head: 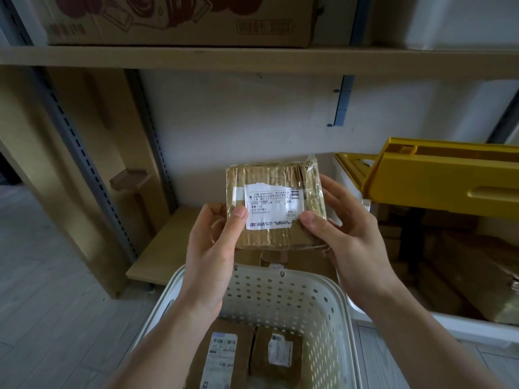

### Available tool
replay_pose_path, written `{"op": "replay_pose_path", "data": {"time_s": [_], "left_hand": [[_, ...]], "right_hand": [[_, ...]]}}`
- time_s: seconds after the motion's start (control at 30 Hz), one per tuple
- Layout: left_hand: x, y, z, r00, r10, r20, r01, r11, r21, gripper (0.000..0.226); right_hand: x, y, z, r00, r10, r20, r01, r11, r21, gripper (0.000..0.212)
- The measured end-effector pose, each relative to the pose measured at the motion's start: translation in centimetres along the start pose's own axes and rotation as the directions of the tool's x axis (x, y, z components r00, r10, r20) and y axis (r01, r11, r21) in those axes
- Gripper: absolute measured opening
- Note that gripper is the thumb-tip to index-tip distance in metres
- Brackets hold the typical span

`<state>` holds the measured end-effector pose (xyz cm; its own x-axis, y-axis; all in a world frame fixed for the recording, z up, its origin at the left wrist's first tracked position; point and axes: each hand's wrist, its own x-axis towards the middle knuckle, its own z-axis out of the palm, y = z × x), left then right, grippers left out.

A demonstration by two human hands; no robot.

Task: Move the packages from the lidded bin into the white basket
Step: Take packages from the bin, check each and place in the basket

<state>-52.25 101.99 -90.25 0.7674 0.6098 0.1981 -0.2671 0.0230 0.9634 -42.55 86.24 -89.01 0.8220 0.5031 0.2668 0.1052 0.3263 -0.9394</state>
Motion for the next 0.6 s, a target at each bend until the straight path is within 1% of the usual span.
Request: {"op": "replay_pose_path", "data": {"time_s": [0.13, 0.27, 0.37, 0.5, 0.6], "left_hand": [[-0.06, 0.01, -0.08, 0.999, 0.015, -0.029, -0.015, 1.000, 0.010, 0.064], [0.00, -0.17, -0.21, 0.999, 0.032, -0.041, -0.030, 0.999, 0.040, 0.050], [0.09, -0.34, -0.31, 0.999, 0.031, -0.029, -0.029, 0.998, 0.054, 0.043], [0.07, -0.39, -0.59, 1.000, 0.031, -0.006, -0.030, 0.997, 0.067, 0.046], [-0.15, -0.05, -0.69, 1.000, 0.027, 0.015, -0.028, 0.998, 0.061, 0.051]], "right_hand": [[-0.12, 0.29, -0.01, 1.000, 0.004, -0.021, -0.004, 1.000, 0.005, 0.063], [-0.11, 0.50, -0.11, 0.999, 0.017, -0.045, -0.017, 1.000, -0.012, 0.060], [-0.17, 0.77, -0.25, 0.998, 0.037, -0.043, -0.037, 0.999, -0.005, 0.064], [-0.23, 0.75, -0.27, 0.999, 0.041, -0.025, -0.041, 0.999, 0.008, 0.068], [-0.23, 0.76, -0.28, 0.999, 0.046, -0.022, -0.046, 0.999, 0.011, 0.067]]}}
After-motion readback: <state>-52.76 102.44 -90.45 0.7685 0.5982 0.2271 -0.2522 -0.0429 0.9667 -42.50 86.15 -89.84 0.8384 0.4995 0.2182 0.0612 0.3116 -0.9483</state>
